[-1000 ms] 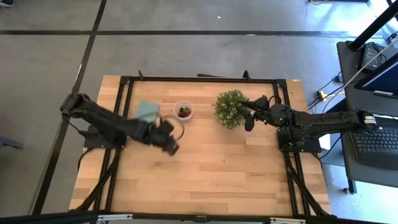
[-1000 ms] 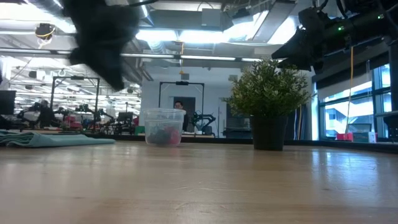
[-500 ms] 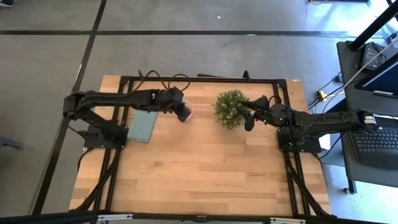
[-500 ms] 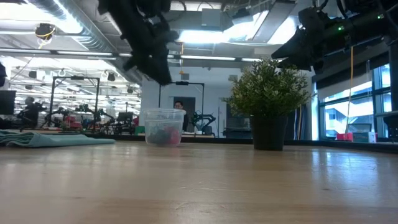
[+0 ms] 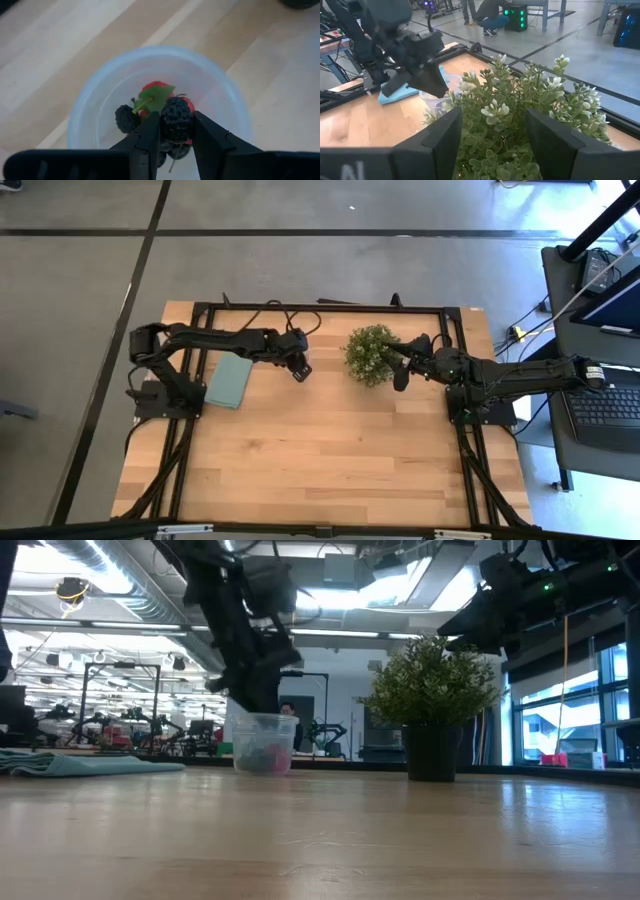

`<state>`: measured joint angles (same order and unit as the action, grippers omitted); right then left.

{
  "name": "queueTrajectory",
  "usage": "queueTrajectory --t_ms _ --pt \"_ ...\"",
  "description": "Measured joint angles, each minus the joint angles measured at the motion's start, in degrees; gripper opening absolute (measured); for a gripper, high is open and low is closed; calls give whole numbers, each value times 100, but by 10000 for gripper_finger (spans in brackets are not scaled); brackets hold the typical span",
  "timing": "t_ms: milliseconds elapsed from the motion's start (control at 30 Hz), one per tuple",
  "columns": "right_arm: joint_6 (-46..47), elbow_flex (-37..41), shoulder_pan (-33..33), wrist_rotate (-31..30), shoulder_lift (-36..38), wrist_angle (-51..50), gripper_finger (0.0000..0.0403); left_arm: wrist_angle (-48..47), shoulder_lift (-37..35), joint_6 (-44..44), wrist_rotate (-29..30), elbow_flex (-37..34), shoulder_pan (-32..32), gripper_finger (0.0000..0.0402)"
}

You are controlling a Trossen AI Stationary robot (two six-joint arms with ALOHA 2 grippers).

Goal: Pick and placing Produce into tupperware
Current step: Put the blackberry into the transparent container, then return to Home Position

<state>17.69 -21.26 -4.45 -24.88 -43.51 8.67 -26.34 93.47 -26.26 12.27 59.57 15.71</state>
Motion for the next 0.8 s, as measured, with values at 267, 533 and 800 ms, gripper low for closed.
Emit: queueTrajectory --t_ms 267,533,800 --pt "2 0 0 0 0 0 217 75 80 50 64 -2 107 144" --pt "4 0 -2 0 0 86 217 184 -345 478 70 0 115 171" --pt "-574 -299 -3 -3 178 660 217 456 -1874 1382 108 176 126 162"
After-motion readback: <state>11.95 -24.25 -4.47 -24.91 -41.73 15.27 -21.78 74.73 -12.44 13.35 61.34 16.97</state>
